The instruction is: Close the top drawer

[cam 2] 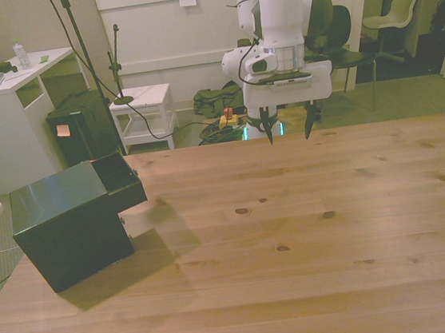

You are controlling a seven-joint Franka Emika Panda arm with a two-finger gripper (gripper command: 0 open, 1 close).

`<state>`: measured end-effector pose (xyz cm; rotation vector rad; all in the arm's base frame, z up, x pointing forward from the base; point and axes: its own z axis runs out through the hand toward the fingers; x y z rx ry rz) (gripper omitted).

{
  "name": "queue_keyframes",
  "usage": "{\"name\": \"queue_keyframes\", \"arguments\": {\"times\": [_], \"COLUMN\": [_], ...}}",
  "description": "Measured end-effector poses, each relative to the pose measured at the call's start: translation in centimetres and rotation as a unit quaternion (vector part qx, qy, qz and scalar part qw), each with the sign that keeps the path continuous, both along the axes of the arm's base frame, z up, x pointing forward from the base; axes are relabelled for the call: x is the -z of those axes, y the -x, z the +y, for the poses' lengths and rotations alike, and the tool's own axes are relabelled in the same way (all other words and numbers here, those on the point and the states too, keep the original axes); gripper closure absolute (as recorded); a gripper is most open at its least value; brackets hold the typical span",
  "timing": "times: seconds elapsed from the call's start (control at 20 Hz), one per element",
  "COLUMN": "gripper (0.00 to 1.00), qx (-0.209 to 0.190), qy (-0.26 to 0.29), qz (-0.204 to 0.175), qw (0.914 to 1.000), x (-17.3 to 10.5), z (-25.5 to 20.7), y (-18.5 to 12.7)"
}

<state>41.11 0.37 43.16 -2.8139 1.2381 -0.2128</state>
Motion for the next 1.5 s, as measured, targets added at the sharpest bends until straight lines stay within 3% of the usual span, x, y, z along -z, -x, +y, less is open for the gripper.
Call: {"name": "queue_keyframes", "arguments": {"times": [0.15, 0.45, 0.65, 1.0, 1.05, 1.25, 1.5], "gripper": [0.0, 0.0, 0.0, 0.0, 1.0, 1.0, 1.0], "qx": [0.01, 0.109, 0.195, 0.317, 0.33, 0.369, 0.39], "qy": [-0.001, -0.007, -0.007, 0.005, 0.007, 0.011, 0.014], "qz": [0.005, -0.026, -0.047, -0.063, -0.064, -0.059, -0.059], "qw": [0.9999, 0.9937, 0.9796, 0.9462, 0.9416, 0.9274, 0.9186], "x": [0.1, -1.6, -2.0, -2.3, -2.3, -1.7, -1.9], "z": [-0.5, -7.7, -13.4, -22.7, -23.8, -26.7, -27.8], "y": [0.0, -1.6, -3.4, -6.4, -6.5, -6.3, -5.8]}}
